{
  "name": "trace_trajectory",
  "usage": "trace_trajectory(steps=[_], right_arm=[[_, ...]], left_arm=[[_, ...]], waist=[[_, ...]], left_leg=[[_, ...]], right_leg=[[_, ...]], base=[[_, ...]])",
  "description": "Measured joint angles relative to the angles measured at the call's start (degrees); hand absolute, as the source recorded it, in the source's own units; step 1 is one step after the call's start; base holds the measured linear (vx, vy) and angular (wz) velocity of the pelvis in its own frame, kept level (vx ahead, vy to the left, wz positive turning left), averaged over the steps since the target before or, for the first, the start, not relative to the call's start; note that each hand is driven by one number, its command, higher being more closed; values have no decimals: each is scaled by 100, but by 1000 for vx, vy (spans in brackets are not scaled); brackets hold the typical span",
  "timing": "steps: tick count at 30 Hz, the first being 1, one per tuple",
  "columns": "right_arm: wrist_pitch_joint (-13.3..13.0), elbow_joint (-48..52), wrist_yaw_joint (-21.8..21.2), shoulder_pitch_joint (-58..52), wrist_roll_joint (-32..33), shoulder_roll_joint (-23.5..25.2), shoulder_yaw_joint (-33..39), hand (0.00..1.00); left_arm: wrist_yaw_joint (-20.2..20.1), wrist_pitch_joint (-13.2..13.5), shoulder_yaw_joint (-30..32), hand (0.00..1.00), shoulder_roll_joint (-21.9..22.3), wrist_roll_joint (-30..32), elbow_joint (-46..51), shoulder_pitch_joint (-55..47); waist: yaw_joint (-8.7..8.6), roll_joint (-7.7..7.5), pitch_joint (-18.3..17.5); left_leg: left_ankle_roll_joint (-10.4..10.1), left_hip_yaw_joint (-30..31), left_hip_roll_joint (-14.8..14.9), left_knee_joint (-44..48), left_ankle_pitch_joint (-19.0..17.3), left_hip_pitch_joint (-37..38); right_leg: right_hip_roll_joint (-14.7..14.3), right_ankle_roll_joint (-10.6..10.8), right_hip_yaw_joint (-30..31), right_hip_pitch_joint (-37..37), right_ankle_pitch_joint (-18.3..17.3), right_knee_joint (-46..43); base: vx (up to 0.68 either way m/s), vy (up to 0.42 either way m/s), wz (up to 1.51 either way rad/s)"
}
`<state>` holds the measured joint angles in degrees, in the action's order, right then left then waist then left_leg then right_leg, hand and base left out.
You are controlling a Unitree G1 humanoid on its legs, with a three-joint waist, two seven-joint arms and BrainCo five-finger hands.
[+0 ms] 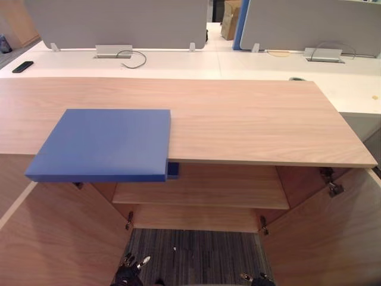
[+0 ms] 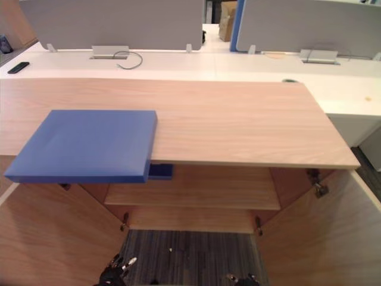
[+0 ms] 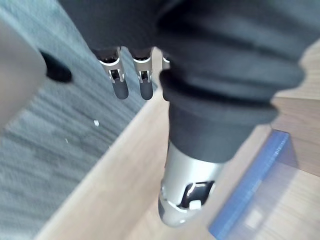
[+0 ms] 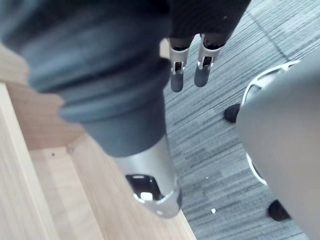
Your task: Walk over to the cabinet, pick up the folder, carry it to the office cabinet, place the folder inside the office cabinet, then close the office cabinet door
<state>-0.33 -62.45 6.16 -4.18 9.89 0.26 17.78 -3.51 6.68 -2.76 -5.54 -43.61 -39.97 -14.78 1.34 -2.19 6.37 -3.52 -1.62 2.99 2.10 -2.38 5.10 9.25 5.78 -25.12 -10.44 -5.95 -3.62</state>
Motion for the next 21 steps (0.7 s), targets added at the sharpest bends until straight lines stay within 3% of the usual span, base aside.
trace_trajectory(steps=[5, 7, 10, 13, 17, 21], right_arm=[[45, 120, -57, -18, -12, -1, -433, 0], [48, 172, -47, -38, -74, 2, -594, 0], [70, 164, -10, -145, -192, -7, -609, 0], [76, 164, 111, -223, -150, 13, -556, 0], [84, 162, 230, -234, 31, 63, -477, 0], [69, 197, 337, -215, 152, 121, -380, 0]], left_arm=[[-242, -106, -575, 0, 121, -1126, 2279, -657], [-112, -98, -559, 0, 103, -1140, 3145, -894], [104, -46, -311, 0, 198, -997, 4414, -1235], [724, 109, 436, 0, 563, -181, 5092, -1419], [1323, 247, 828, 0, 885, 583, 5625, -1501], [1808, 360, 966, 0, 1140, 1325, 6083, -1469]], waist=[[165, -108, 7], [185, -161, -20], [424, -178, -25], [593, -188, -38], [769, -199, -33], [796, -223, -45]], left_leg=[[66, 159, -165, -1, 39, -48], [100, 316, -242, 43, 56, -214], [157, 644, -334, 213, -5, -443], [192, 1066, -440, 397, -33, -625], [195, 1281, -530, 530, -33, -748], [200, 1500, -625, 713, -29, -943]], right_leg=[[167, 61, -185, -97, 159, 83], [229, 69, -410, -89, 163, 59], [301, 70, -763, -88, 162, -80], [379, 72, -1171, -187, 160, -200], [411, 73, -1423, -262, 160, -223], [421, 73, -1702, -284, 160, -225]], base=[[-43, 110, 22], [-81, 76, 49], [-70, 60, 63], [-70, 49, 64], [-35, 27, 37], [-16, 30, 35]])
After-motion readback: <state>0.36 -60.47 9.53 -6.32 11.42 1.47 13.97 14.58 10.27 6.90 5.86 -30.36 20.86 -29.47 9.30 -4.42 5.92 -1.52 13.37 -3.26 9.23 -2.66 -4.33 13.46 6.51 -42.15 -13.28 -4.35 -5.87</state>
